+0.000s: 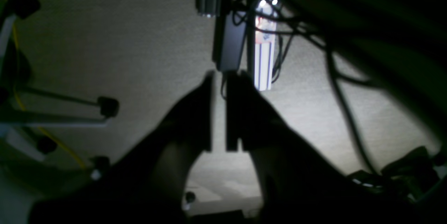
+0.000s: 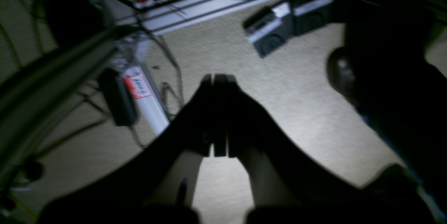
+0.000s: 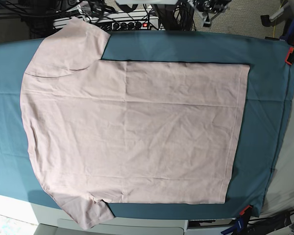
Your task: Fold the T-shirt properly
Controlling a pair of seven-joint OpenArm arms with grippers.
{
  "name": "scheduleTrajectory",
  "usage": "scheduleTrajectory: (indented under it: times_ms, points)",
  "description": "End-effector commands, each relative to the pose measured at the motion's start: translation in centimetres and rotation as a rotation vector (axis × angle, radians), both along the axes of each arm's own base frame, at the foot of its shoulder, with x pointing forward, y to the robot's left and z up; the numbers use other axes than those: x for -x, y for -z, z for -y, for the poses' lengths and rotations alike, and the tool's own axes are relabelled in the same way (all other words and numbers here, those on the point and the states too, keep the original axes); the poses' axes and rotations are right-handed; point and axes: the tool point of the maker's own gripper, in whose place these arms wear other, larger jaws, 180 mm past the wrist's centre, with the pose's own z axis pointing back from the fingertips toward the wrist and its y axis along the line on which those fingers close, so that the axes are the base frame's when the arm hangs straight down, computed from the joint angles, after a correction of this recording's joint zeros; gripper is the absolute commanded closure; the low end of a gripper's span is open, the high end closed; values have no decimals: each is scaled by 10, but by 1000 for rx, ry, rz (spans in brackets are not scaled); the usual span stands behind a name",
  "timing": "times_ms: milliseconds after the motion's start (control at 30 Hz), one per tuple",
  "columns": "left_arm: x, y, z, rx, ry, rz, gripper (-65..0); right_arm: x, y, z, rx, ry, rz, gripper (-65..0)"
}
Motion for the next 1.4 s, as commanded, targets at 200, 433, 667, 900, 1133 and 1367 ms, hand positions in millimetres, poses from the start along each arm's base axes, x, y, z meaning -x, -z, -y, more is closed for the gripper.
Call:
scheduleTrajectory:
  times_ms: [200, 433, 667, 900, 1133, 1367]
  points:
    - [50, -16, -23, -12, 30, -43, -74, 43, -21, 41, 79, -38, -23, 0]
    - [84, -60, -37, 4, 112, -37, -74, 80, -65, 66, 142, -121, 9, 0]
    - [90, -136, -61, 34, 294, 54, -74, 77, -143, 92, 231, -251, 117, 0]
    - [32, -212, -83, 52, 398, 205, -74, 20, -243, 131, 379, -204, 316, 0]
    - [-35, -273, -80, 222, 294, 320, -74, -21, -329, 170, 485, -90, 480, 0]
    - [-98, -331, -81, 347, 266, 536, -74, -63, -376, 158, 204, 20, 753, 0]
